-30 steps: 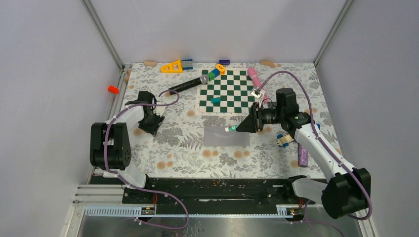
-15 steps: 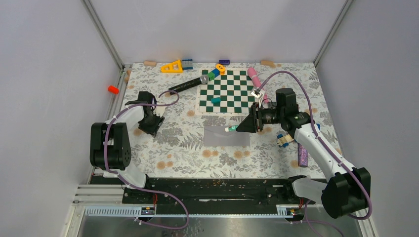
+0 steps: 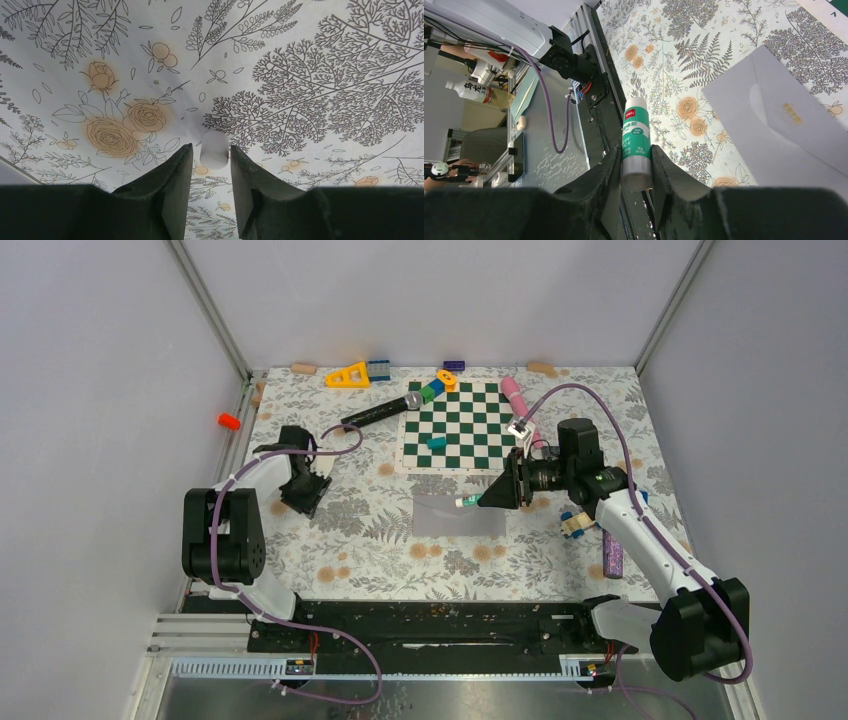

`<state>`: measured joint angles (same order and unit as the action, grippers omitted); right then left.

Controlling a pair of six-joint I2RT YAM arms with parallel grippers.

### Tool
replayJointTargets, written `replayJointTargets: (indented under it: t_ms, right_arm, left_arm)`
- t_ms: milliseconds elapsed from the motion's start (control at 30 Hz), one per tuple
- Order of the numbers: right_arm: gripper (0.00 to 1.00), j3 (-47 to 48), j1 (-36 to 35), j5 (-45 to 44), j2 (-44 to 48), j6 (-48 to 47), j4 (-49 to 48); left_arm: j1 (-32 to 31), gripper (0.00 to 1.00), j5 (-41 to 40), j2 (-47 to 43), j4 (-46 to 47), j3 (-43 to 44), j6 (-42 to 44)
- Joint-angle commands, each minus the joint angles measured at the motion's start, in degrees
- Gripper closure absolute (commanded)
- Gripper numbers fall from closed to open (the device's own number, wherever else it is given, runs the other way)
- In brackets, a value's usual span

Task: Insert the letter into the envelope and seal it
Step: Close the solid glue cap on the solid glue.

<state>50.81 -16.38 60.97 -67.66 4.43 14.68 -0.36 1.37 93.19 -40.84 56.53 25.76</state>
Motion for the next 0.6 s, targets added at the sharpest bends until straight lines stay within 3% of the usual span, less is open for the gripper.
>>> replayJointTargets:
  t_ms: [0, 433, 567]
  right_arm:
    - [0.93, 0.5, 0.2, 1.4, 0.0, 0.3, -1.5]
    - [0.93, 0.5, 0.2, 1.6, 0.0, 0.6, -1.6]
    - [0.93, 0.5, 0.2, 1.6, 0.2, 0.6, -1.5]
  left_arm:
    - [0.3, 0.64, 0.2, 0.3, -0.3, -0.2, 0.8]
    - [0.3, 0.63, 0.1, -0.2, -1.8, 0.0, 1.3]
    - [0.3, 0.68, 0.2, -0.4, -1.9, 0.3, 1.2]
